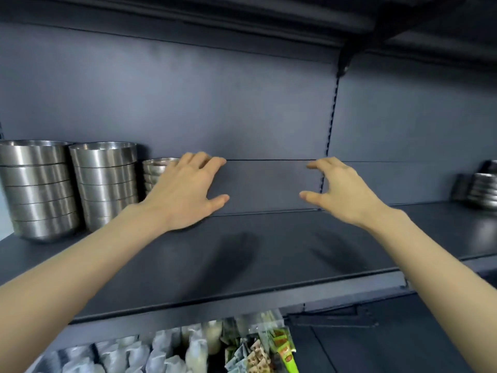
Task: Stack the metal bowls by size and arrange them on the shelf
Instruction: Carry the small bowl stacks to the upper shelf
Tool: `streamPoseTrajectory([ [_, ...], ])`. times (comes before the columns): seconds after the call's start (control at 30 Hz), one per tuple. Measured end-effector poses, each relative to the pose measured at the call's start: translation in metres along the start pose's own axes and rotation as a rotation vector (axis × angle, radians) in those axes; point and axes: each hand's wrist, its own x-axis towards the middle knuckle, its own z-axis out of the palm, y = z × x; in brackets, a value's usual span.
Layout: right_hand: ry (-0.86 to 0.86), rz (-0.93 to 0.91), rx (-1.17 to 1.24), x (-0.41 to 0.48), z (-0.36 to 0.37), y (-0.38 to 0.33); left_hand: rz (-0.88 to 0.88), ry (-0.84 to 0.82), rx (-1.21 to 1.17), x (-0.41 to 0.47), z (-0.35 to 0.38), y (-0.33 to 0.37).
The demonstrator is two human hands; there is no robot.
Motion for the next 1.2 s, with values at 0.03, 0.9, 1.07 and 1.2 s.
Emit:
streamPoseTrajectory([
  [0.03, 0.008, 0.011, -0.009, -0.010, -0.010, 0.008, 0.020, 0.000, -0.009, 0.001, -0.004, 0.015],
  [0.9, 0.072, 0.146, -0.208, -0.076, -0.183, 0.395, 0.278, 0.082, -0.133, 0.165, 0.068, 0.425],
  [1.07, 0.048, 0.193, -0.289, -0.048, -0.196, 0.480, 0.329, 0.072, -0.152, 0.230, 0.117, 0.484],
  [1.2, 0.066, 0.224, -0.289, -0.027, -0.207, 0.547, 0.365, 0.054, -0.196, 0.283, 0.148, 0.533],
])
